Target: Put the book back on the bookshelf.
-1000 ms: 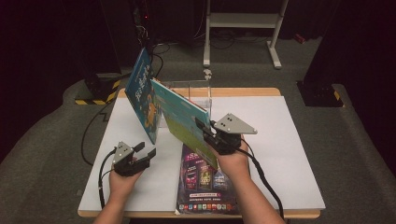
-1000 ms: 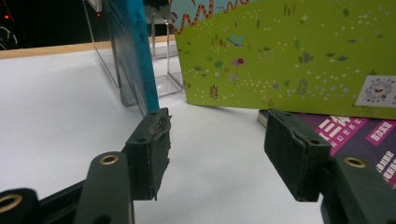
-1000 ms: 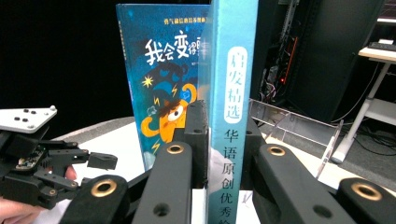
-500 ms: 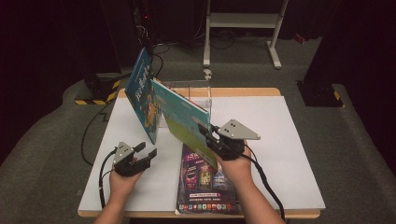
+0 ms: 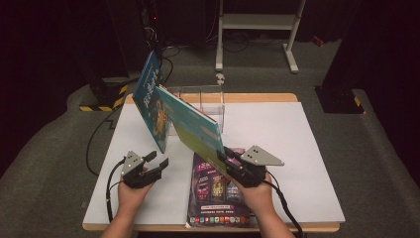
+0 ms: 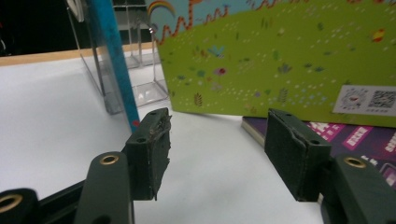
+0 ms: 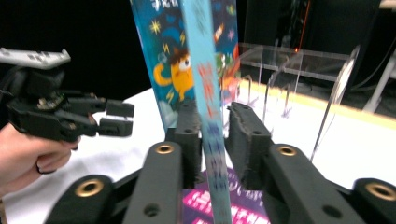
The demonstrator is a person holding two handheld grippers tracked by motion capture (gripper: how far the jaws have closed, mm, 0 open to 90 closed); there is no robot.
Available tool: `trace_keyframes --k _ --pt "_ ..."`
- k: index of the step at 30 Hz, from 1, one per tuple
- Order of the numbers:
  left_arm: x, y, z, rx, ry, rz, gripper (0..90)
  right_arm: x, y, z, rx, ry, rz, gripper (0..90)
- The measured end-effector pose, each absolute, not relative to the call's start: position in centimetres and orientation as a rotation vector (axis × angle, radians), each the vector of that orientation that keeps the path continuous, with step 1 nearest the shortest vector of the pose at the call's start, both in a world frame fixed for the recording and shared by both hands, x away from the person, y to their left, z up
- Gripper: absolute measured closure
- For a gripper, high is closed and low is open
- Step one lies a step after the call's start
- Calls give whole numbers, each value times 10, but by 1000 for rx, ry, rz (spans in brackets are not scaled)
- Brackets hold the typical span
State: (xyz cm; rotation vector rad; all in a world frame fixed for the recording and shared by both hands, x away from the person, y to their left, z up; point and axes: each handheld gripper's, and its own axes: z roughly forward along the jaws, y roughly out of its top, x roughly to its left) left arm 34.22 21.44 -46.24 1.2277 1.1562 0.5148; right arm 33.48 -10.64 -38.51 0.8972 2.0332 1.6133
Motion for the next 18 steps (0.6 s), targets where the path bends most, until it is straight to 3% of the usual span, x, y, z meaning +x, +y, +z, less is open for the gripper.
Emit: trace_keyframes --k 18 --pt "342 216 -461 1238 1150 514 407 320 -98 -394 929 2044 1645 775"
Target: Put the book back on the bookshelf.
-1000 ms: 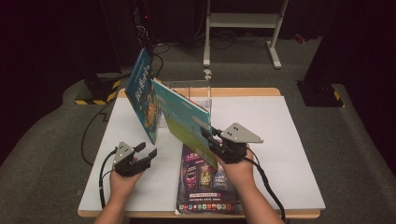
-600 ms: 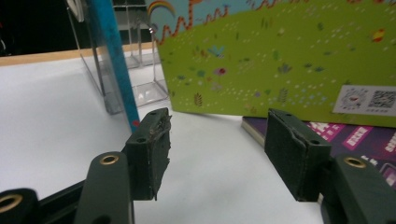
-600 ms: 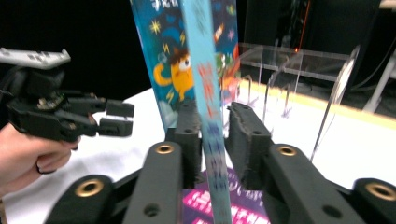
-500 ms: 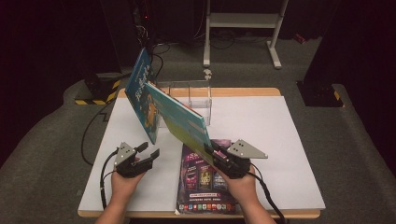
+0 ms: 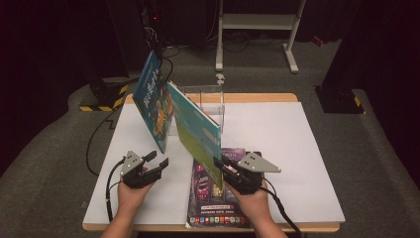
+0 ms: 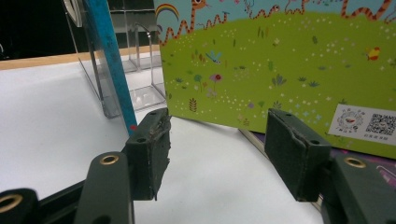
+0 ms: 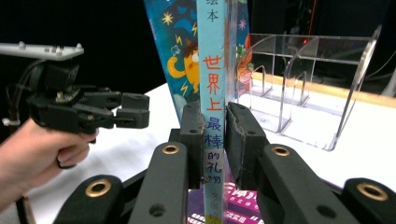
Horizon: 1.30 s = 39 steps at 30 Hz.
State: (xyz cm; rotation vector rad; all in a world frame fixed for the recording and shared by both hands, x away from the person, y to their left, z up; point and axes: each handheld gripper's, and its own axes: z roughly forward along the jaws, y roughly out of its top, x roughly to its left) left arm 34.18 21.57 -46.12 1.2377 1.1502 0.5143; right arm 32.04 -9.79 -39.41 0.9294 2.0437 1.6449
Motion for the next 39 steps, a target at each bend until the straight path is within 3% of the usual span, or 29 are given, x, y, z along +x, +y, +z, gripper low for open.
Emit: trace_keyframes --k 16,39 --pt "335 208 -453 1243 1103 485 400 307 -80 -399 876 2145 1670 728" --pt "283 180 -394 1208 834 378 302 294 -61 -409 792 2229 1705 686"
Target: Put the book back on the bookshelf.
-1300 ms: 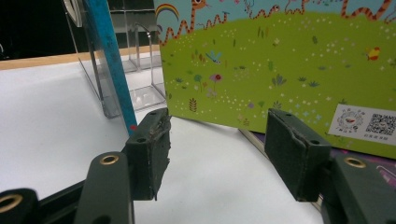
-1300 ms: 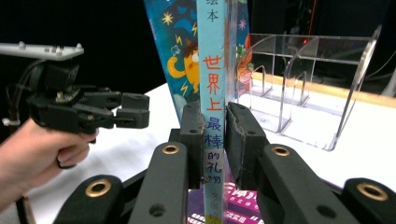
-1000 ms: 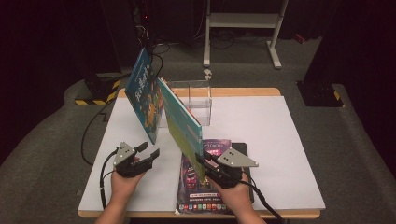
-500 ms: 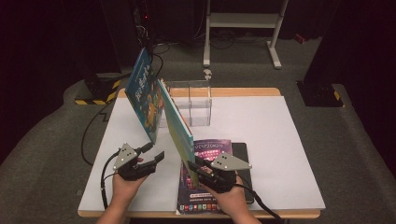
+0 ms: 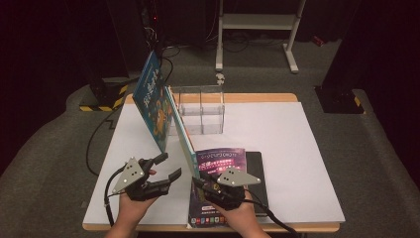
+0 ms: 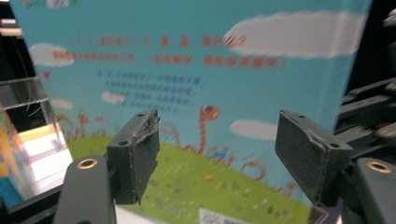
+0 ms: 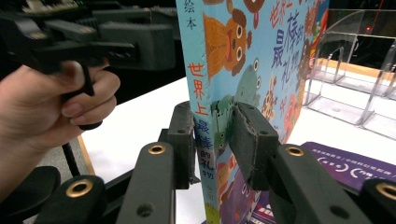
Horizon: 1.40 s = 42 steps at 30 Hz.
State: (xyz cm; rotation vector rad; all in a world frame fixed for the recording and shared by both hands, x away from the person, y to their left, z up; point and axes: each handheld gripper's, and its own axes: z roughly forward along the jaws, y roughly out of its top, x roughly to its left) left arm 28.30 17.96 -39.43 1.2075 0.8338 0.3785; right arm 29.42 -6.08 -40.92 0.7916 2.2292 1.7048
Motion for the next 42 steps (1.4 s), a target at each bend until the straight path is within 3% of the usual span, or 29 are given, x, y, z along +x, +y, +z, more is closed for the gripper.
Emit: trace_keyframes --k 21,42 --pt "262 159 -385 1209 781 286 253 286 -43 -417 729 2293 1724 660" --pt "257 166 -389 1190 878 375 287 287 -27 -423 669 2367 1788 634"
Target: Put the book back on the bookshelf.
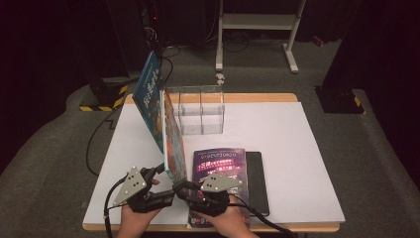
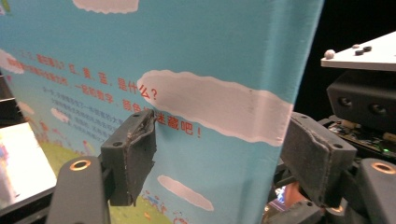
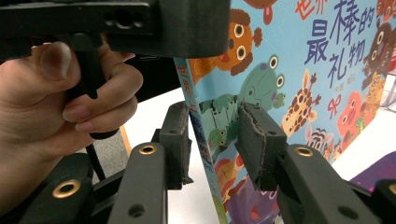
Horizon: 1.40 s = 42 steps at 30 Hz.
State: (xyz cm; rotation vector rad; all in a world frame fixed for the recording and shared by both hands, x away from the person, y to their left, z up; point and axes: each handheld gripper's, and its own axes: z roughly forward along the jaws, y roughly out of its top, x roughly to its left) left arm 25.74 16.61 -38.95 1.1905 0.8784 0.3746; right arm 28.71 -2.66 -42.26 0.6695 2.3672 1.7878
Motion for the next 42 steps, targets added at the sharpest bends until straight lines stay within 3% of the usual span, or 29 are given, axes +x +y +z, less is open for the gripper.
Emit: trace_keyframes --k 15,20,27,37,42 --pt "257 166 -394 1192 916 458 320 287 -20 -425 617 2396 1796 618" --pt "257 167 -394 1191 913 470 323 286 -28 -422 607 2389 1804 558" --pt "255 167 -395 1198 907 488 329 282 -66 -422 612 2366 1754 503" --pt "255 170 -394 1215 904 495 335 321 -144 -442 945 2124 1603 503" --pt "254 172 -393 1218 913 494 335 328 -160 -444 1010 2080 1594 505"
